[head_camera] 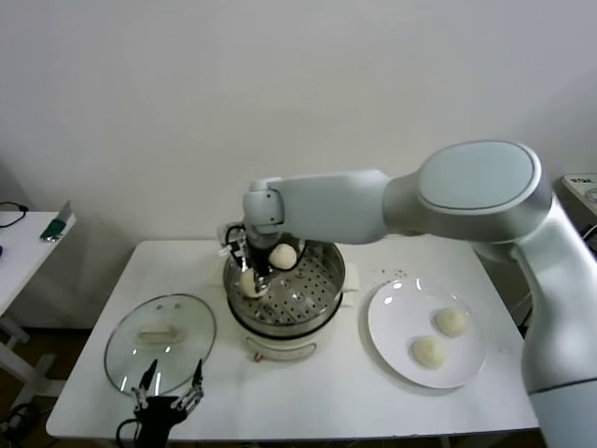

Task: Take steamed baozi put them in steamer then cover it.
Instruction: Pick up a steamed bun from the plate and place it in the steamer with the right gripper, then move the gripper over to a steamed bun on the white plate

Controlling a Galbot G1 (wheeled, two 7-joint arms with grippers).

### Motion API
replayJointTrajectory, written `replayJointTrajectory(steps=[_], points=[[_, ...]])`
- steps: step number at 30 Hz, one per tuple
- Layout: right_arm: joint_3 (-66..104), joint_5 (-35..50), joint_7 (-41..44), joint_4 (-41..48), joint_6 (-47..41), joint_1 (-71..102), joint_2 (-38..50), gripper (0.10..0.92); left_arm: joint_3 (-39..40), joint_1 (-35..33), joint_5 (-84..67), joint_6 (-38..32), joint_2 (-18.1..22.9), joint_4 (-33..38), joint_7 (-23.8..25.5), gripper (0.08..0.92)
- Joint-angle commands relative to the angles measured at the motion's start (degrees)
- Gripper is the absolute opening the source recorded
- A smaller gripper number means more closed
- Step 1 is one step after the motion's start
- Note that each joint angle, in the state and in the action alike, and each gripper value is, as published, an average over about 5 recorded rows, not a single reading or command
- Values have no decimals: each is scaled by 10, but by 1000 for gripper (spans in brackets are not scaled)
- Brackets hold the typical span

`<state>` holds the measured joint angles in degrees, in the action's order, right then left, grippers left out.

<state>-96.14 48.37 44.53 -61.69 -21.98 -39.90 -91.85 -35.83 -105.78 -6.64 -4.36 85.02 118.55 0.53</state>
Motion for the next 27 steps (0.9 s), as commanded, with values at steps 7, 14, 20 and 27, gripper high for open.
replayJointTrajectory(steps=[7, 14, 20, 27], points=[[-18, 3, 72, -138, 50, -154, 197, 822, 3, -1, 4, 2, 3, 7, 1, 823], [-105, -38, 92, -283, 56, -236, 423, 823, 6, 3, 5, 5, 2, 4, 1, 823], [-167, -149, 77, -341, 56, -197, 559, 823, 11, 6, 8, 7, 4, 4, 1, 823], [-131, -238, 44, -340, 37, -74, 632, 823, 13, 6, 12, 6, 8, 1, 1, 823]])
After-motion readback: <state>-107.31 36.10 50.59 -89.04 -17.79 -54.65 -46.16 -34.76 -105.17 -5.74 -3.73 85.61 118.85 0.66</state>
